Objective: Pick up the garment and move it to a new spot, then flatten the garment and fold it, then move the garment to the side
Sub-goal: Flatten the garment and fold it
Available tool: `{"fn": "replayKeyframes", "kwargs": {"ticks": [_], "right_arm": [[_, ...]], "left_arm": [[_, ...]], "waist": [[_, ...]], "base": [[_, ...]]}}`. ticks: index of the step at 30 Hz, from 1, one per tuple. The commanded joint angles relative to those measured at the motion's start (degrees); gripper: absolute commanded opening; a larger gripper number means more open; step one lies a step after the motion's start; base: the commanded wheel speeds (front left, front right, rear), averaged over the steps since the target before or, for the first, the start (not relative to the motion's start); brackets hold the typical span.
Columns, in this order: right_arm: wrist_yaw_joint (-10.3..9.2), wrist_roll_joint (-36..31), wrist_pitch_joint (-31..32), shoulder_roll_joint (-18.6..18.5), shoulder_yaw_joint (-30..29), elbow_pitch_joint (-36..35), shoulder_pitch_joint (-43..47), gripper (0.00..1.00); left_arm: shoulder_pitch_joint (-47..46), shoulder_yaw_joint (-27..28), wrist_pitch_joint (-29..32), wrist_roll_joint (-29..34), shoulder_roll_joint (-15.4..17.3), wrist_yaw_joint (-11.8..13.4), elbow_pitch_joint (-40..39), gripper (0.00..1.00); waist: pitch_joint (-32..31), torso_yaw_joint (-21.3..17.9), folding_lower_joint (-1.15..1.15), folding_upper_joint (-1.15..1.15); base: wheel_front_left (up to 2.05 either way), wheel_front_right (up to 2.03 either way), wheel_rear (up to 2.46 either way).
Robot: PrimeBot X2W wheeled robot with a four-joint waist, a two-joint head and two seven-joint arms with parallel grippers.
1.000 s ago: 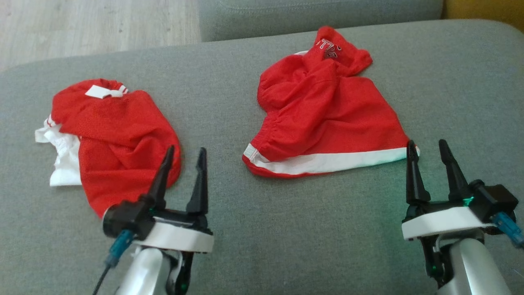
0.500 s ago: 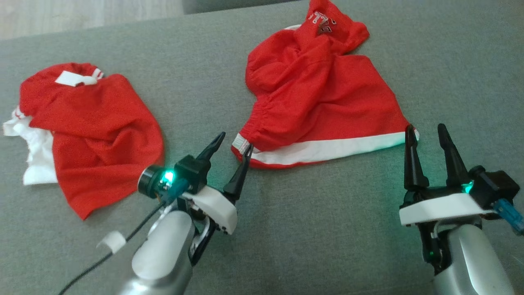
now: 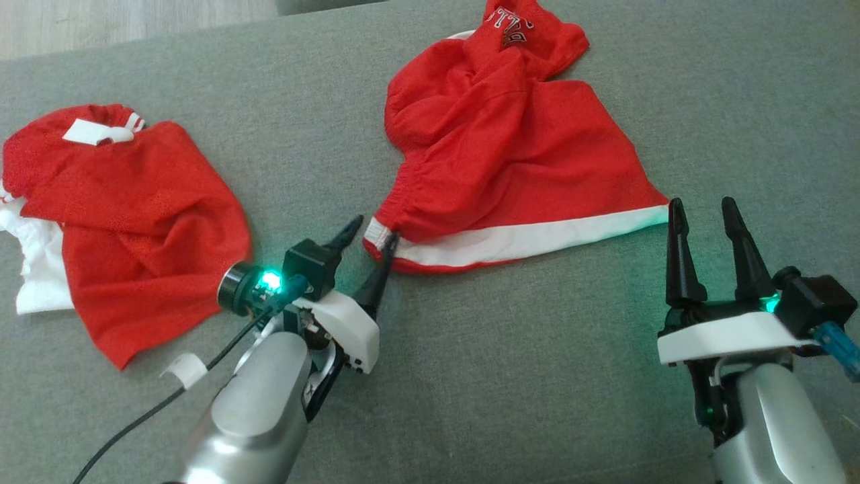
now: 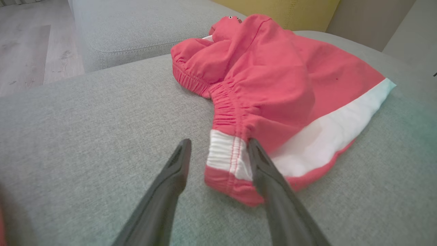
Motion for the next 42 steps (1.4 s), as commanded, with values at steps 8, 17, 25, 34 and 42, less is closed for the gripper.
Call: {"fn": "replayKeyframes", "kwargs": {"ticks": [8,17,25,34,42], "right_arm": [[-0.04,-0.6,-0.6,0.0,0.5,-0.1,-1.8,1.00],[-0.04,-4.3,0.7,0.0,-2.8,8.4,-4.1,1.00],[-0.04,-5.5,5.1,0.0,-4.3,20.0,-10.0,1.00],[-0.04,-6.8,4.5,0.0,-4.2,27.4,-13.4,1.00],[-0.04,-6.9,3.0,0.0,-2.4,30.4,-14.7,0.00]], "left_arm": [[-2.4,0.2,-0.7,-1.9,0.7,-0.3,-0.5,0.00],[-1.6,1.0,-5.6,-2.6,0.5,2.1,-3.9,0.00],[-0.3,0.0,-6.3,-3.0,0.2,2.7,-5.8,0.00],[-0.1,-0.7,-6.0,-3.4,0.3,3.1,-6.8,0.00],[0.4,-0.9,-5.7,-3.8,0.8,3.5,-7.1,0.00]], "waist": [[-0.5,0.6,0.00,0.00],[-1.0,2.2,0.00,0.00],[-1.0,3.3,0.00,0.00],[-1.2,4.0,0.00,0.00],[-1.6,3.9,0.00,0.00]], "base": [[0.00,0.00,0.00],[0.00,0.00,0.00],[0.00,0.00,0.00],[0.00,0.00,0.00],[0.00,0.00,0.00]]}}
